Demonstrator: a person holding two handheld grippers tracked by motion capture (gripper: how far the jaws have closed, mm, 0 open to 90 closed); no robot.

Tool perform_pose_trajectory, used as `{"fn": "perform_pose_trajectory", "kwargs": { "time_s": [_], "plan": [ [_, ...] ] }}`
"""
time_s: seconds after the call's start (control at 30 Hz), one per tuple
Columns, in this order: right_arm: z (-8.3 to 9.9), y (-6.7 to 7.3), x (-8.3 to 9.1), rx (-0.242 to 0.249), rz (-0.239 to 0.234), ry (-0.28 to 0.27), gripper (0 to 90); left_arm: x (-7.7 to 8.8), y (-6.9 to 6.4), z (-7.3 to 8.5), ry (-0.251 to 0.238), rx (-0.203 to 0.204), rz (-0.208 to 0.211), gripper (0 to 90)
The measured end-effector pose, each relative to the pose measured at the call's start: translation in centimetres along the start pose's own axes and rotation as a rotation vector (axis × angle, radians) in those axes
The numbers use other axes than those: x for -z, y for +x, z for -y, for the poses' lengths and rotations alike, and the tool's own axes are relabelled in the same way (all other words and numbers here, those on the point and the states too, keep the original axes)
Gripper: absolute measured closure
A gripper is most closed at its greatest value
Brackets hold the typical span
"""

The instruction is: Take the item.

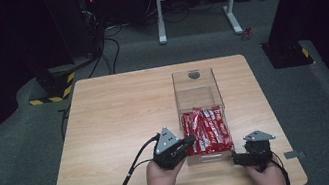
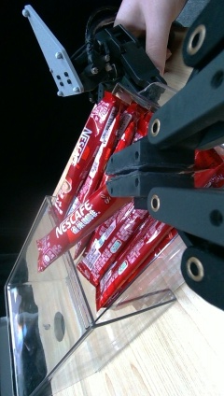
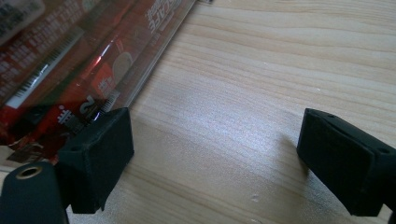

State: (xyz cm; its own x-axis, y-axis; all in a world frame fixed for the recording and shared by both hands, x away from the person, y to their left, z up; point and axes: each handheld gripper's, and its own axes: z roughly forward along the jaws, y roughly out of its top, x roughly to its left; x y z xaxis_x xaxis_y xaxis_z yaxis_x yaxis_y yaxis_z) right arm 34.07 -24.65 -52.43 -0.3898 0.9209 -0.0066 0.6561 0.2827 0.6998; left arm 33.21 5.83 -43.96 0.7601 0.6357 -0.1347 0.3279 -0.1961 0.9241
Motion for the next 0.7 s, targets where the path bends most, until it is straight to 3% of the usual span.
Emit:
{"fn": "perform_pose_trajectory", "kwargs": {
  "time_s": [0.7],
  "plan": [
    [0.00, -0.02, -0.01, 0.002, -0.001, -0.001, 10.4, 0.70, 0.22, -0.36, -0.023, 0.006, 0.005, 88.4]
  ]
}}
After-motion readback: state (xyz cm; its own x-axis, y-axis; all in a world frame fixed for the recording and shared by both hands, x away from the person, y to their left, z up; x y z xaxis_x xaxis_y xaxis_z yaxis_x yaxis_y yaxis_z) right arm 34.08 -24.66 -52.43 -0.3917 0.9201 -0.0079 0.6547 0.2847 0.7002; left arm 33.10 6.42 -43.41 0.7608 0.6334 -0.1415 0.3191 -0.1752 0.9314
